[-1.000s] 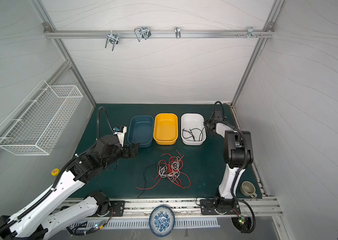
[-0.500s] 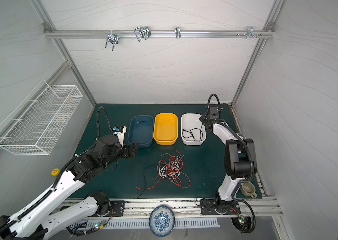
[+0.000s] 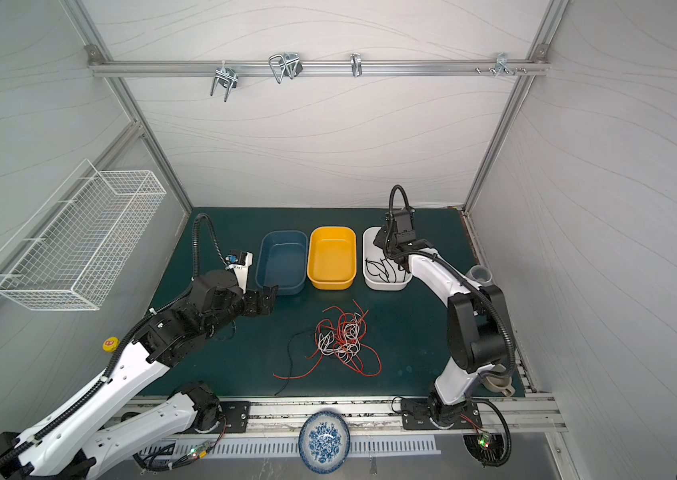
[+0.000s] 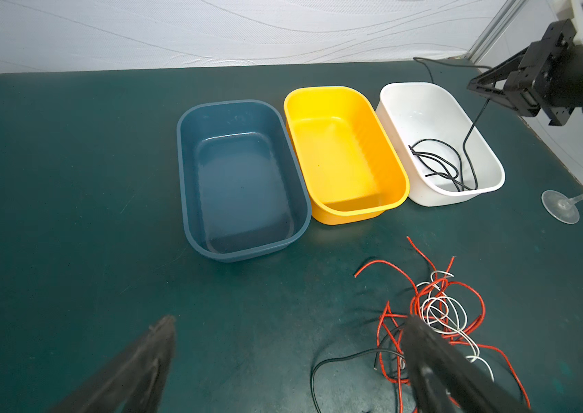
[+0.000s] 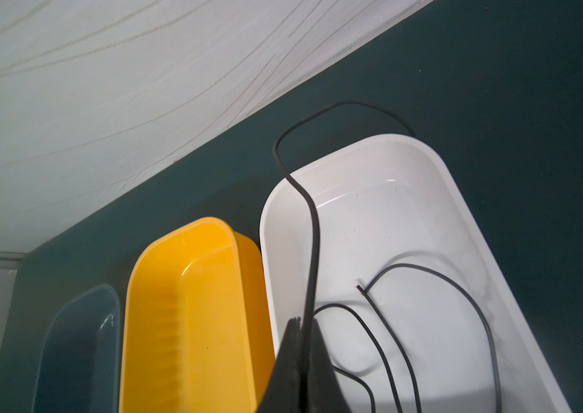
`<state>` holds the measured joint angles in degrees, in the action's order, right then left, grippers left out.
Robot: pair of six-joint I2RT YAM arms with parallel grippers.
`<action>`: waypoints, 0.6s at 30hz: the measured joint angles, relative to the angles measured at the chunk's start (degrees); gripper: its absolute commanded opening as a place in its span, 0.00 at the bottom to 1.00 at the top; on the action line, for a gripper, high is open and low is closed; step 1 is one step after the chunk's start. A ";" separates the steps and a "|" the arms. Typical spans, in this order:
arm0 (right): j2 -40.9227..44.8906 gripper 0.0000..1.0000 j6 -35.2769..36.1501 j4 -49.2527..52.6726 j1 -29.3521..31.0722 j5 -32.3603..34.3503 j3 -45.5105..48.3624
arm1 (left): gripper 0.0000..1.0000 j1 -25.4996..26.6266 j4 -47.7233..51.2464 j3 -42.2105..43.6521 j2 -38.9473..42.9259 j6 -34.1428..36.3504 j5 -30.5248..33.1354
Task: Untangle the cables
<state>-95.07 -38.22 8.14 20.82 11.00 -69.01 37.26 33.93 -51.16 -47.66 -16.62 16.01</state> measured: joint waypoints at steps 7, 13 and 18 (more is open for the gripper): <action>0.39 0.00 -1.44 -0.39 2.10 -1.01 4.85 | 0.99 0.00 0.00 0.00 -0.07 0.13 0.11; 8.04 0.00 -2.64 -2.67 4.17 -0.07 12.59 | 0.99 -0.02 0.00 0.00 -0.11 0.15 0.11; 11.85 0.00 -1.62 -4.28 4.98 -0.26 12.28 | 0.99 -0.02 0.00 0.00 -0.42 0.20 0.11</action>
<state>-83.22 -39.83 3.86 25.80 10.74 -56.73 37.23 33.93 -51.16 -48.07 -16.43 16.12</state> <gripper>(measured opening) 0.057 0.994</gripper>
